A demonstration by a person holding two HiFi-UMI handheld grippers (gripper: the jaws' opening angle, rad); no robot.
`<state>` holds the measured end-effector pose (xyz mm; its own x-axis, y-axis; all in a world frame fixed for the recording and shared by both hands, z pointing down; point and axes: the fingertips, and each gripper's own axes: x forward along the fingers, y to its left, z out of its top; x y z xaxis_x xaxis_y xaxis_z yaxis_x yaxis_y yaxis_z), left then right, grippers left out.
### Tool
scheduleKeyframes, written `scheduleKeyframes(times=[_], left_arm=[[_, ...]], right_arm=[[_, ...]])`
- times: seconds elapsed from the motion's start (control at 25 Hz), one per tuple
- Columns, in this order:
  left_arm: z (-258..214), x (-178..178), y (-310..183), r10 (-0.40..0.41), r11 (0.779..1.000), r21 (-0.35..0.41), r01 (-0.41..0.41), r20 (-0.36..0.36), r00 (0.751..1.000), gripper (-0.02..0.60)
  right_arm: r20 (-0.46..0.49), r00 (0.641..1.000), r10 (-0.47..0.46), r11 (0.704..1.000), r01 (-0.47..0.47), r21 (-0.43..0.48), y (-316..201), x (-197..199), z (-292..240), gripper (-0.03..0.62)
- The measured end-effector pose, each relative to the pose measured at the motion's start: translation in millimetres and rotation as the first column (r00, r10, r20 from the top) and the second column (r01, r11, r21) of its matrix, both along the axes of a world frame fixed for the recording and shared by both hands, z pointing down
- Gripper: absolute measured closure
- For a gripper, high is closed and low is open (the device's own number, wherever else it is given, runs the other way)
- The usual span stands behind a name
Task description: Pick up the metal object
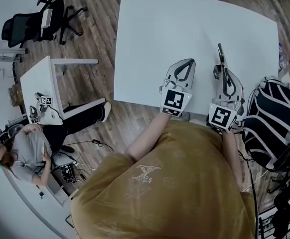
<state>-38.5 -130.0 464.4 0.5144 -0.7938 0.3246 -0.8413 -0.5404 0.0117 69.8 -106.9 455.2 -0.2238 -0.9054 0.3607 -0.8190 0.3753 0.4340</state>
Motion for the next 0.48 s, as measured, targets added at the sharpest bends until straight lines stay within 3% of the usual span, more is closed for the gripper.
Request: scheduleKeyframes(times=[0.24, 0.48], left_arm=[[-48.6, -2.2, -4.7, -0.056, 0.994, 0.090, 0.059, -0.038, 0.998, 0.578], [-93.9, -6.6, 2.3, -0.102, 0.978, 0.175, 0.113, -0.067, 0.993, 0.578]], right_arm=[[0.186, 0.982, 0.029, 0.992, -0.051, 0.112, -3.9, 11.2, -53.4, 0.568], [0.253, 0.967, -0.001, 0.986, -0.041, 0.162, -0.1, 20.4, -100.1, 0.568]])
